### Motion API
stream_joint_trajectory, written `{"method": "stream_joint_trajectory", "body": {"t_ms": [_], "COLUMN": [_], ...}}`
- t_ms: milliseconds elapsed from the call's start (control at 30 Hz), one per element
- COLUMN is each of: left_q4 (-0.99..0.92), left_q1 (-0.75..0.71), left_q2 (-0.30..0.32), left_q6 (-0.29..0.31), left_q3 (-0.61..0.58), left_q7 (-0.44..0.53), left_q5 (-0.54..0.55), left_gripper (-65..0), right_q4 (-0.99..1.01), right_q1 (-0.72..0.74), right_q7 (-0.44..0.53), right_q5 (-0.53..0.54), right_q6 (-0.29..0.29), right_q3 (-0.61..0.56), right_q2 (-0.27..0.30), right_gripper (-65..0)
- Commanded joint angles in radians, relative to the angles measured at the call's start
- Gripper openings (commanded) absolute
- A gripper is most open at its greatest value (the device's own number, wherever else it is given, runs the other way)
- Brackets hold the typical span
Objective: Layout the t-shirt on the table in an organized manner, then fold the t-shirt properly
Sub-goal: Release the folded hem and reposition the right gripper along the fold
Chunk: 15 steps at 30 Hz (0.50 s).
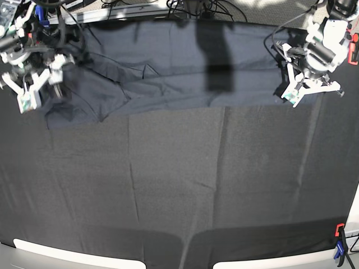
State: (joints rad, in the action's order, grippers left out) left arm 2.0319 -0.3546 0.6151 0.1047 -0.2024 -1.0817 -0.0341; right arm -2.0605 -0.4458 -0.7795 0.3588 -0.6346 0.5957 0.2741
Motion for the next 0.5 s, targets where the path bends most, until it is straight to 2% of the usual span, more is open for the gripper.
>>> {"method": "stream_joint_trajectory", "body": {"t_ms": [0, 67, 167, 300, 367, 467], "left_q4": [0.018, 0.018, 0.018, 0.018, 0.018, 0.018], "left_q1": [0.005, 0.005, 0.005, 0.005, 0.005, 0.005], "left_q2": [0.014, 0.014, 0.014, 0.014, 0.014, 0.014], "left_q6": [-0.012, -0.012, -0.012, -0.012, -0.012, -0.012], "left_q3": [0.007, 0.007, 0.007, 0.007, 0.007, 0.007], "left_q7": [0.002, 0.005, 0.011, 0.014, 0.013, 0.013], "left_q5": [-0.018, -0.018, -0.017, -0.017, -0.017, -0.017], "left_gripper": [-65.0, -65.0, -65.0, -65.0, -65.0, -65.0], "right_q4": [-0.001, 0.045, 0.15, 0.337, 0.422, 0.459], "right_q1": [0.033, 0.091, 0.195, 0.33, 0.375, 0.39], "right_q7": [0.02, -0.007, -0.033, -0.142, -0.2, -0.208], "right_q5": [0.047, 0.095, 0.094, 0.09, 0.09, 0.089], "right_q6": [0.014, 0.013, 0.01, -0.052, -0.064, -0.064], "right_q3": [0.006, -0.005, -0.045, -0.147, -0.209, -0.269], "right_q2": [0.014, 0.014, 0.014, 0.014, 0.014, 0.014], "right_gripper": [-29.9, -29.9, -29.9, -29.9, -29.9, -29.9]}}
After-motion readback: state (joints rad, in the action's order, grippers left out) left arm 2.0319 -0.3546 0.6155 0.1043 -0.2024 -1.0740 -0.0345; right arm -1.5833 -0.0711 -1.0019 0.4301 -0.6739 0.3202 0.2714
